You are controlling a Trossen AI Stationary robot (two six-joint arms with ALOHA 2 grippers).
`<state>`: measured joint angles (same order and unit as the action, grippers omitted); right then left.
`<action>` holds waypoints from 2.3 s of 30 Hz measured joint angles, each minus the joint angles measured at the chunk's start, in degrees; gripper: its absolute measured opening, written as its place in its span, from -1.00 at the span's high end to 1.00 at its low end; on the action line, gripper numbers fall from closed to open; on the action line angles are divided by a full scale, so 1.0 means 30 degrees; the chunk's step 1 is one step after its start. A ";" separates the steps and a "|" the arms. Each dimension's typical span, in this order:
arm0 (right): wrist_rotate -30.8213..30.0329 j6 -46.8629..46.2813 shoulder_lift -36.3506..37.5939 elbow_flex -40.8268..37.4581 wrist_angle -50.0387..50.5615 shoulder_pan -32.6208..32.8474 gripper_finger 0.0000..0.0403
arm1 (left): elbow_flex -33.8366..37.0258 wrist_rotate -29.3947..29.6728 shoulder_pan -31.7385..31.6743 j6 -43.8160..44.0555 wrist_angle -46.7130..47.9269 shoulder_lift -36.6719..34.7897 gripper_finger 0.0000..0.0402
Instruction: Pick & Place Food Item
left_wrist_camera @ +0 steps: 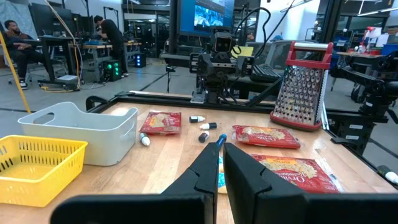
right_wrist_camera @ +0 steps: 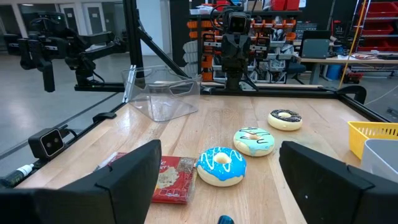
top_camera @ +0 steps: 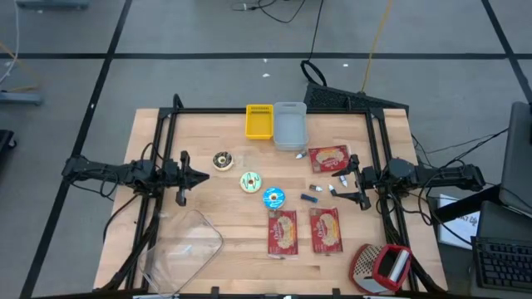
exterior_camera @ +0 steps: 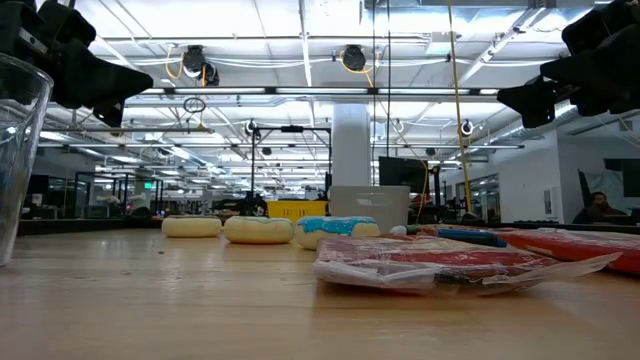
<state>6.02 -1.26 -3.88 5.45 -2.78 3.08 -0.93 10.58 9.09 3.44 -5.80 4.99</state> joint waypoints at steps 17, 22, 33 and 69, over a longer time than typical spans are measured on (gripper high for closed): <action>0.0000 0.0002 -0.0005 0.0000 -0.0377 -0.0002 -0.56 | 0.0000 0.0002 0.0003 -0.0007 0.0000 -0.0007 0.88; 0.0007 -0.0866 0.0000 0.0000 -0.3030 -0.0096 -0.56 | 0.0000 0.0003 0.0003 -0.0003 0.0000 -0.0003 0.88; -0.8357 0.1571 -0.1276 0.0000 -1.2390 -0.0374 -0.56 | 0.0000 -0.0004 0.0003 0.0000 -0.0124 -0.0007 0.88; -1.3012 -0.3363 -1.6450 0.1557 -1.6054 -0.4432 -0.56 | 0.0006 0.0001 0.0001 0.0000 -0.0120 -0.0007 0.88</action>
<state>-33.01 -11.34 -53.23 10.12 -50.94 -10.22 -0.91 10.58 9.10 3.44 -6.16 4.97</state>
